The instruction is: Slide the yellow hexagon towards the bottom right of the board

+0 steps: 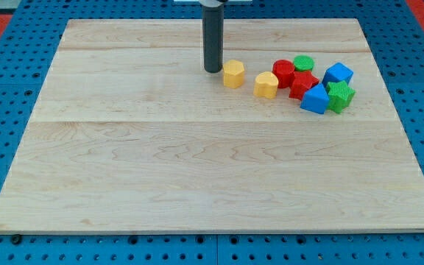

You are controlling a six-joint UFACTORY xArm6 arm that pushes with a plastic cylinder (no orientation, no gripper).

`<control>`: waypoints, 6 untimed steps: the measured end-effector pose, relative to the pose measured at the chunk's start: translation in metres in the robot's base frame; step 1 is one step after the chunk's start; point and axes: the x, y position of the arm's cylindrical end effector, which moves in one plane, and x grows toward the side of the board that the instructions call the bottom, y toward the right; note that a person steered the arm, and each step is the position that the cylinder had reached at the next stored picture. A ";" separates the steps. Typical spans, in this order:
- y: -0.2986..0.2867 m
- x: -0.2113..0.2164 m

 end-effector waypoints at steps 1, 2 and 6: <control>-0.005 -0.014; 0.022 -0.048; 0.069 0.104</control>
